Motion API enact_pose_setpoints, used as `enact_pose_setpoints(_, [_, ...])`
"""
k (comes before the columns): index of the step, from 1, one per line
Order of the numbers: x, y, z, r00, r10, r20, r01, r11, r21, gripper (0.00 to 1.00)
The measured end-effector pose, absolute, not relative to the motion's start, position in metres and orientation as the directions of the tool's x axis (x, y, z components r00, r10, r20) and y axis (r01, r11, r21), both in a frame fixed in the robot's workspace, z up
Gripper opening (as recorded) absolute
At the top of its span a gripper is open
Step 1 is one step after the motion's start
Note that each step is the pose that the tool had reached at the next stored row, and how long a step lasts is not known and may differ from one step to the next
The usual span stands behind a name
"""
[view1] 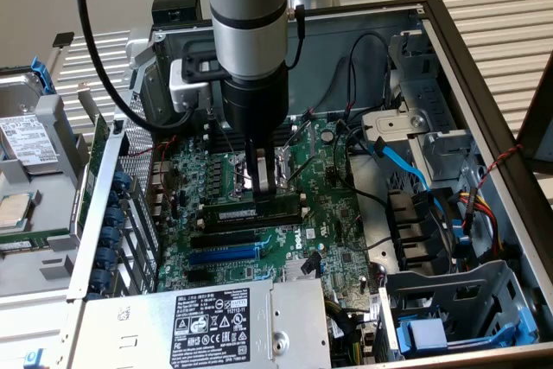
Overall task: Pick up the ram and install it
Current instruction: 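Insert the ram into the slot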
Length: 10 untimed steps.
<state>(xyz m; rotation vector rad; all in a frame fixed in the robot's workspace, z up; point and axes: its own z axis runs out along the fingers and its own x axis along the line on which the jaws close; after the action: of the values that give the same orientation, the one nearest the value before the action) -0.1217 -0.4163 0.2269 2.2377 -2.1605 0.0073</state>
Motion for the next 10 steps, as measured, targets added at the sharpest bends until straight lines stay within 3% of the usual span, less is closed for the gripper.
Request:
enact_pose_setpoints(7, [-0.1217,-0.4164,0.2267,0.037,-0.999,0.025,-0.999,-0.037,0.019,0.13])
enact_pose_setpoints(9, [-0.1217,-0.4164,0.2267,0.037,-0.999,0.025,-0.999,-0.037,0.019,0.15])
enact_pose_setpoints(10, [-0.1217,-0.4163,0.2267,0.037,-0.999,0.025,-0.999,-0.037,0.019,0.21])
